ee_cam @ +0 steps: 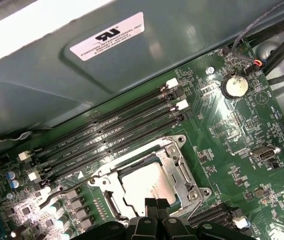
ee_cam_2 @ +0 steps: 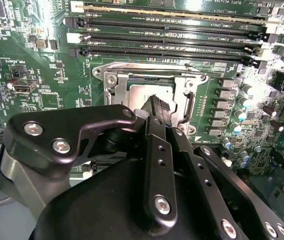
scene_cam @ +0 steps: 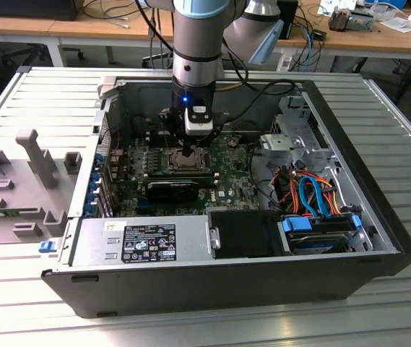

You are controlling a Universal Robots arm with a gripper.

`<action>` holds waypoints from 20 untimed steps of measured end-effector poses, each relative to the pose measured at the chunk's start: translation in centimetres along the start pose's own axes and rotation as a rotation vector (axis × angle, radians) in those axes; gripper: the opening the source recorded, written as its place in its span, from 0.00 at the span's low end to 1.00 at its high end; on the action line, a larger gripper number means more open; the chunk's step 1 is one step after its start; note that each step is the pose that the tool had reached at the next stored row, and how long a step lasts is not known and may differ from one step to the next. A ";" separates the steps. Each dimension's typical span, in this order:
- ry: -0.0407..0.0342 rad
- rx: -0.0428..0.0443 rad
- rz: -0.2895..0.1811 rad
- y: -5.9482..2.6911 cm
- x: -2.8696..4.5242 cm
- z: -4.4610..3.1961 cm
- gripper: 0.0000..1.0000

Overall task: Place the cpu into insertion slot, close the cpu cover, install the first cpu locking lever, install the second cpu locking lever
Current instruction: 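Install the second cpu locking lever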

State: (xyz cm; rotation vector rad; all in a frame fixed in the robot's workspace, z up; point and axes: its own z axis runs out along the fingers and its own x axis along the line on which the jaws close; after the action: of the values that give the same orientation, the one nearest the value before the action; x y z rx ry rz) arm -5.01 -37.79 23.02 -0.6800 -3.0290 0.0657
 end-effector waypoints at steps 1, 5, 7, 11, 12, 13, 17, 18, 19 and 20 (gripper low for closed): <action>-0.0001 0.0001 -0.002 0.00 0.00 0.00 0.11; -0.0009 0.0005 -0.019 0.00 0.00 0.00 0.11; -0.0011 0.0006 -0.023 0.00 0.00 0.00 0.11; -0.0016 0.0009 -0.032 0.00 0.00 0.00 0.11; -0.0017 0.0010 -0.034 0.00 0.00 0.00 0.11; -0.0018 0.0010 -0.036 0.00 0.00 0.00 0.11; -0.0023 0.0012 -0.047 0.00 0.00 0.00 0.11; -0.0025 0.0013 -0.049 0.00 0.00 0.00 0.11; -0.0026 0.0014 -0.051 0.00 0.00 0.00 0.11; -0.0027 0.0015 -0.055 0.00 0.00 0.00 0.11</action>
State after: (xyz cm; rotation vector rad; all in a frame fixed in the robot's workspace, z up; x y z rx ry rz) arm -5.01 -37.79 23.02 -0.5960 -3.0478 0.0673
